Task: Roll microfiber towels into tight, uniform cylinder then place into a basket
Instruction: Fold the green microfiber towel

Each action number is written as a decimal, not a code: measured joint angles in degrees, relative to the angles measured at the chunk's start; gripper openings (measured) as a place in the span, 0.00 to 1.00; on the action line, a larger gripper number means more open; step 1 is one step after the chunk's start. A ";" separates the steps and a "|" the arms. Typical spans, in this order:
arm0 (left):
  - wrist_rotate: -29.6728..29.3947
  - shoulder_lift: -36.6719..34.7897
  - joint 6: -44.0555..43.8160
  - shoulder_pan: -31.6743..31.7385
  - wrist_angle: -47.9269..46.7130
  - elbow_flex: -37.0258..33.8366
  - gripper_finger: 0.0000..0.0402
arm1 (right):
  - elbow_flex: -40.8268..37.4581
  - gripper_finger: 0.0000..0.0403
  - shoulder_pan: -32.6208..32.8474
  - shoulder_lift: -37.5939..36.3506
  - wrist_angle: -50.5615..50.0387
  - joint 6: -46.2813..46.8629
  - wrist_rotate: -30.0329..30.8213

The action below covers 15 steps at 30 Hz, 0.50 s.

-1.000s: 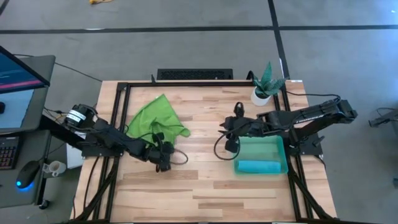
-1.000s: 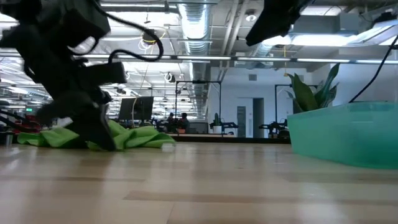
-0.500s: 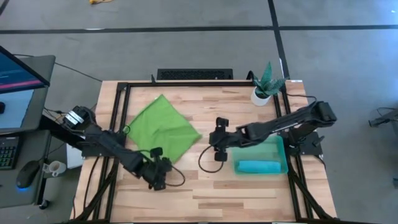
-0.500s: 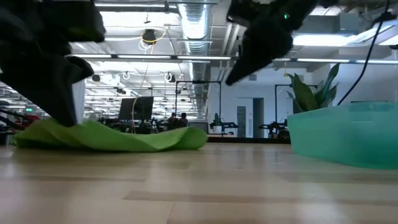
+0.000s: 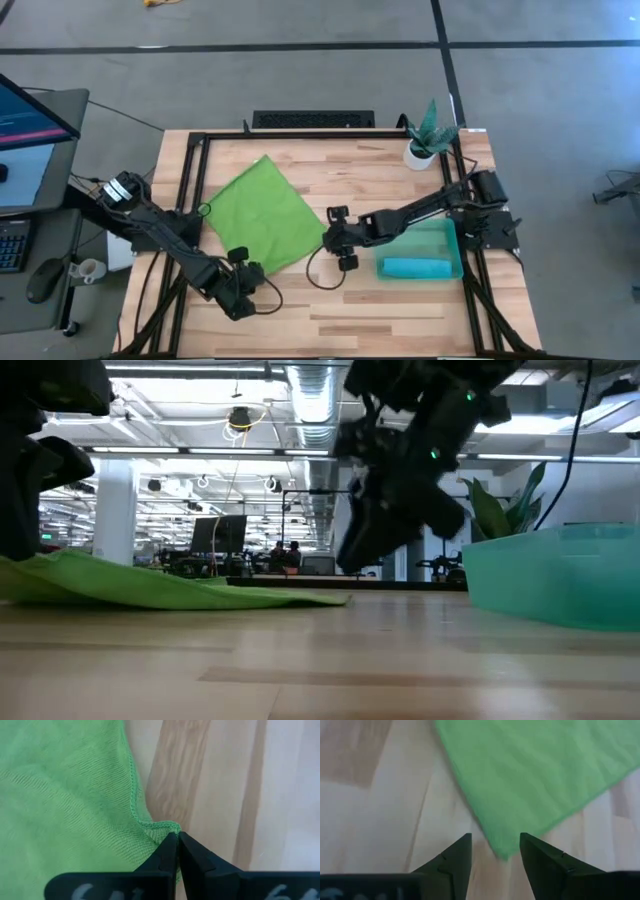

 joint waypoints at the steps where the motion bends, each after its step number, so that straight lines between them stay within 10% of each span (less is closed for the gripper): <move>1: 0.04 0.00 -0.13 -0.09 -0.27 -0.03 0.00 | -0.17 0.46 -0.03 0.38 -0.57 -0.75 -0.05; 15: 0.56 0.00 -0.38 -0.31 -2.45 -0.01 0.00 | 3.92 0.45 -2.92 8.38 1.51 -2.29 -0.51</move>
